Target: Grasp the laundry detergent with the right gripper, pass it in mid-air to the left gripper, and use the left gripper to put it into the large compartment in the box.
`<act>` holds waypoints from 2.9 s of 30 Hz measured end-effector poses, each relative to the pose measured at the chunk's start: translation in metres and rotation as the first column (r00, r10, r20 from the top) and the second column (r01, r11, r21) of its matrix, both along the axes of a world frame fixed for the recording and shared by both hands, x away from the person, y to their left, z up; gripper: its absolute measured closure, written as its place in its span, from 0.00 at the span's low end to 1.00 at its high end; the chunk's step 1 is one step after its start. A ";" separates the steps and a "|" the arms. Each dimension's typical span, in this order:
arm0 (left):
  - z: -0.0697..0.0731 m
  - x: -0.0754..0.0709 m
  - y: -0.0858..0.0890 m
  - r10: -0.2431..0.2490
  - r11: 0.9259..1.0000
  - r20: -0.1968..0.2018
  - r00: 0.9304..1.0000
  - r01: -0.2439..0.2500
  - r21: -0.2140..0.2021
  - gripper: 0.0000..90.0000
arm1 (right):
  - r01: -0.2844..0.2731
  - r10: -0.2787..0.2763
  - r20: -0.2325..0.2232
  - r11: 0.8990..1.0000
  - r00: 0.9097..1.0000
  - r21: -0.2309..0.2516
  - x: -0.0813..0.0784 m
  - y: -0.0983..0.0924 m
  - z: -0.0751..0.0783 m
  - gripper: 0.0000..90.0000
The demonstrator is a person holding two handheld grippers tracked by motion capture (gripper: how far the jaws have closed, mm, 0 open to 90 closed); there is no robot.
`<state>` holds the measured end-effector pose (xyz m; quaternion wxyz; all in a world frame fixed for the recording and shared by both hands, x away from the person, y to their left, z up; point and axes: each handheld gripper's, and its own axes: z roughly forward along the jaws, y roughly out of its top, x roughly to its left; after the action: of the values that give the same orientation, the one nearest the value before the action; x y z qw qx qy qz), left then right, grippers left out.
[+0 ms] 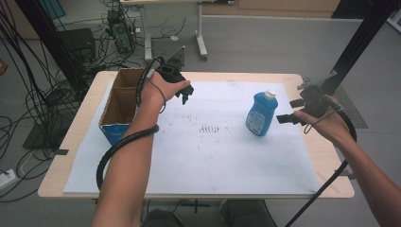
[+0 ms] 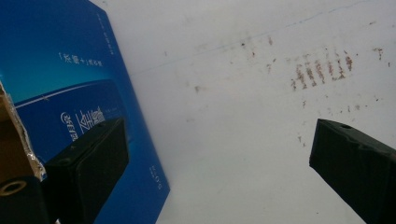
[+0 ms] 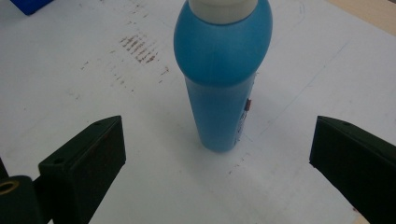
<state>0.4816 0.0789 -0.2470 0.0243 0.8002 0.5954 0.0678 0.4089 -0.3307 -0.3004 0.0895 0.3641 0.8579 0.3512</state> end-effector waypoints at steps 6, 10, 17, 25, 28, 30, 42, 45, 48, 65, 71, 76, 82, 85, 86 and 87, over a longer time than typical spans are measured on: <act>0.001 0.000 -0.001 0.000 1.000 0.003 1.000 0.000 -0.002 0.06 | 0.016 -0.017 0.023 1.000 1.000 0.005 -0.002 0.008 -0.019 0.04; 0.000 0.000 -0.001 -0.005 1.000 0.003 1.000 0.005 -0.001 0.06 | 0.023 -0.023 0.044 1.000 0.999 0.003 -0.002 0.013 -0.026 0.03; -0.001 0.001 -0.002 -0.001 1.000 0.002 1.000 0.001 -0.002 0.06 | 0.027 -0.027 0.086 1.000 0.996 0.006 -0.002 0.023 -0.038 0.03; -0.003 0.002 -0.002 -0.005 1.000 -0.003 1.000 0.005 0.002 0.06 | 0.048 -0.049 0.107 0.999 0.993 0.010 0.000 0.028 -0.048 0.03; -0.003 0.003 -0.002 -0.007 1.000 -0.005 1.000 0.007 0.003 0.06 | 0.059 -0.060 0.120 0.998 0.991 0.018 0.001 0.030 -0.051 0.03; -0.003 0.003 -0.003 -0.007 1.000 -0.006 1.000 0.007 0.002 0.06 | 0.064 -0.066 0.125 0.998 0.990 0.020 0.001 0.031 -0.053 0.03; -0.005 0.003 -0.003 -0.008 1.000 -0.012 1.000 0.008 0.006 0.06 | 0.089 -0.096 0.175 0.995 0.980 0.046 0.004 0.036 -0.065 0.03; -0.005 0.003 -0.003 -0.002 1.000 -0.010 1.000 0.002 0.008 0.06 | 0.090 -0.098 0.186 0.995 0.978 0.050 0.005 0.038 -0.068 0.03; -0.005 0.003 -0.003 -0.005 1.000 -0.009 1.000 0.006 0.010 0.06 | 0.089 -0.099 0.197 0.994 0.976 0.055 0.005 0.039 -0.070 0.03; -0.004 0.006 -0.009 -0.012 1.000 -0.012 1.000 0.012 0.010 0.06 | 0.096 -0.113 0.242 0.992 0.964 0.084 0.007 0.042 -0.077 0.02; -0.004 0.006 -0.009 -0.014 1.000 -0.010 1.000 0.014 0.011 0.06 | 0.094 -0.113 0.244 0.992 0.963 0.088 0.008 0.043 -0.079 0.02; -0.004 0.006 -0.008 -0.008 1.000 -0.007 1.000 0.008 0.011 0.06 | 0.091 -0.110 0.247 0.992 0.963 0.086 0.007 0.043 -0.080 0.02; -0.002 0.006 -0.007 -0.008 1.000 -0.004 1.000 0.008 0.009 0.06 | 0.085 -0.104 0.260 0.993 0.960 0.084 0.007 0.045 -0.080 0.02; -0.002 0.006 -0.007 -0.009 1.000 -0.005 1.000 0.009 0.008 0.06 | 0.085 -0.105 0.262 0.993 0.959 0.085 0.007 0.045 -0.079 0.02; -0.002 0.006 -0.007 -0.009 1.000 -0.003 1.000 0.009 0.008 0.06 | 0.085 -0.105 0.264 0.993 0.959 0.086 0.007 0.045 -0.079 0.02; -0.002 0.006 -0.007 -0.009 1.000 -0.003 1.000 0.009 0.008 0.06 | 0.085 -0.105 0.264 0.993 0.959 0.086 0.007 0.045 -0.079 0.02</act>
<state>0.4874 0.0716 -0.2495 0.0203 0.8030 0.5916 0.0691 0.4159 -0.2854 -0.3795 0.2079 0.3572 0.8059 0.4240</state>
